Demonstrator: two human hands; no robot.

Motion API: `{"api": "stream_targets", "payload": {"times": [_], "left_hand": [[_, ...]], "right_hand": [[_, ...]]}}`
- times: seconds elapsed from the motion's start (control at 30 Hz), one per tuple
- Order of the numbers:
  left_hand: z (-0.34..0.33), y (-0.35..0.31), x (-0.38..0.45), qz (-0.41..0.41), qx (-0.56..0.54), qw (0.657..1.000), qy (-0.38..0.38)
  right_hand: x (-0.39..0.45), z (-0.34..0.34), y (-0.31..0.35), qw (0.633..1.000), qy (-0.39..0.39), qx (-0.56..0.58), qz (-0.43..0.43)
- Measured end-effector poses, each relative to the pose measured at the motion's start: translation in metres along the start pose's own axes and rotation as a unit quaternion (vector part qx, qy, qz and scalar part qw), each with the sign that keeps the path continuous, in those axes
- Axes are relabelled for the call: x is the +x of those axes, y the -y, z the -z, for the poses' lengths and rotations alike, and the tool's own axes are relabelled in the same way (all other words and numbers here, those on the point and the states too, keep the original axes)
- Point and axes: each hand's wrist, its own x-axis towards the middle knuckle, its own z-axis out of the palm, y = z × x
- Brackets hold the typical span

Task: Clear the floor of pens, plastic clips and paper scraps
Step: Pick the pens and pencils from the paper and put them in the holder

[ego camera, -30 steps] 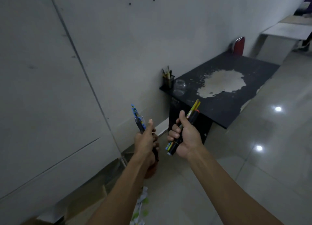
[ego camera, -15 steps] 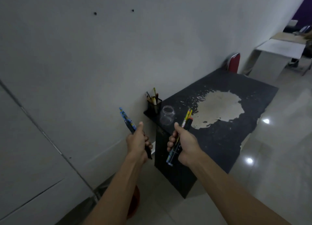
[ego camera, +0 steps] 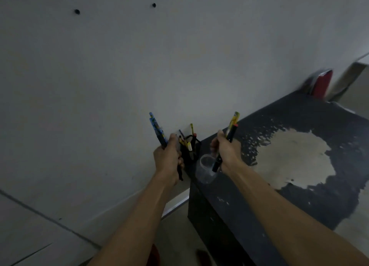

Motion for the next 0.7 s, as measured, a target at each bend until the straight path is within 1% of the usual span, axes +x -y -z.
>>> {"api": "stream_targets", "payload": {"times": [0.13, 0.33, 0.4, 0.5, 0.7], "left_hand": [[-0.030, -0.001, 0.043, -0.007, 0.014, 1.000, -0.019], [-0.056, 0.001, 0.099, -0.055, 0.036, 0.997, -0.039], [-0.059, 0.002, 0.110, -0.074, 0.059, 0.995, -0.042], [-0.065, 0.006, 0.124, -0.081, 0.072, 0.993, -0.046], [-0.071, 0.018, 0.144, -0.080, 0.069, 0.993, -0.053]], "right_hand": [[0.081, -0.027, 0.003, 0.998, 0.035, 0.048, -0.027], [0.172, -0.074, -0.017, 0.996, 0.083, 0.020, 0.012], [0.187, -0.086, -0.029, 0.995, 0.093, -0.001, 0.031], [0.199, -0.097, -0.054, 0.992, 0.095, -0.032, 0.072], [0.196, -0.104, -0.088, 0.986, 0.127, -0.024, 0.101]]}}
